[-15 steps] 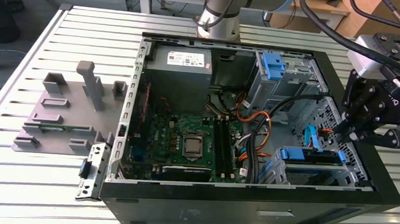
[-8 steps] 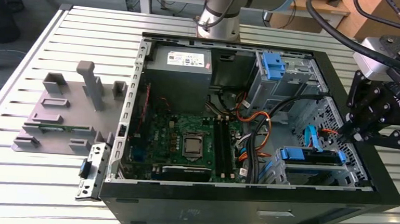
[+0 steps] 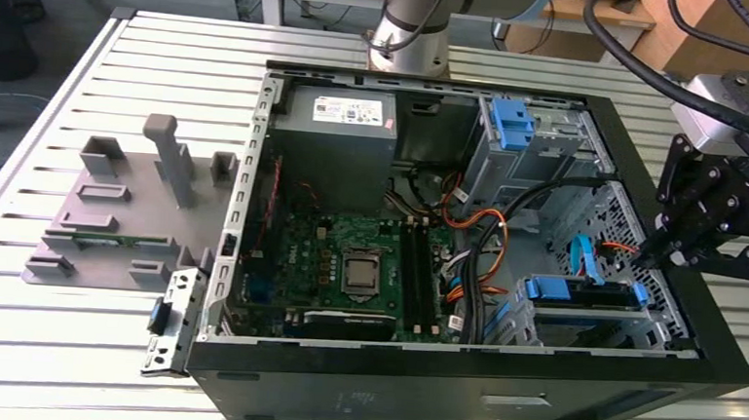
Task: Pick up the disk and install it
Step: 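Insert the second disk wire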
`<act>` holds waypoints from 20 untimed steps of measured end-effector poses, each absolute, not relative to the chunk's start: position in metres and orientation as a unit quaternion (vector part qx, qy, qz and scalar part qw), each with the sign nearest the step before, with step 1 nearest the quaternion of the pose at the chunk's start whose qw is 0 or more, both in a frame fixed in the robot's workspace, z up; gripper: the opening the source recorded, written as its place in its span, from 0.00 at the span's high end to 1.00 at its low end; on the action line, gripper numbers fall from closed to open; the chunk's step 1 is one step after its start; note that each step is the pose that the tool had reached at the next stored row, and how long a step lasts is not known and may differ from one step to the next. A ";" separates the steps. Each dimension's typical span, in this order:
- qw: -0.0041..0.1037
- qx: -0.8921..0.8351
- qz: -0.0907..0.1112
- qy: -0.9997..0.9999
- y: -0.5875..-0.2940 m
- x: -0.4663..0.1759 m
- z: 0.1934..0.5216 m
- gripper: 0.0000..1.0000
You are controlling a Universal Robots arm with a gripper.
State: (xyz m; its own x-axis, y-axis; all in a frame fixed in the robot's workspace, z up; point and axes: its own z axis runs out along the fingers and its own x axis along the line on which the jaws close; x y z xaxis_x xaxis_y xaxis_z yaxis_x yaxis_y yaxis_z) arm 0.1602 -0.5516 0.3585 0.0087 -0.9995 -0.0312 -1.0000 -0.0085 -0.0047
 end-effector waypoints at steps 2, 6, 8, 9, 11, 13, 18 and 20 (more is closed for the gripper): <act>0.013 -0.710 0.009 0.704 -0.551 0.162 0.357 0.76; 0.013 -0.710 0.009 0.704 -0.550 0.164 0.354 0.76; 0.013 -0.710 0.009 0.704 -0.550 0.164 0.353 0.76; 0.013 -0.709 0.009 0.705 -0.549 0.164 0.352 0.76; 0.013 -0.709 0.009 0.705 -0.549 0.164 0.351 0.76; 0.013 -0.709 0.009 0.705 -0.548 0.163 0.350 0.76; 0.013 -0.709 0.009 0.705 -0.547 0.161 0.349 0.76; 0.013 -0.709 0.009 0.705 -0.547 0.161 0.350 0.76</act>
State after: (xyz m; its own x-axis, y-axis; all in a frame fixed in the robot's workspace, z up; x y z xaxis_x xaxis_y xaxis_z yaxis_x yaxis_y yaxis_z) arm 0.1611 -0.5472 0.3495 0.0052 -0.9995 -0.0312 -1.0000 -0.0051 -0.0047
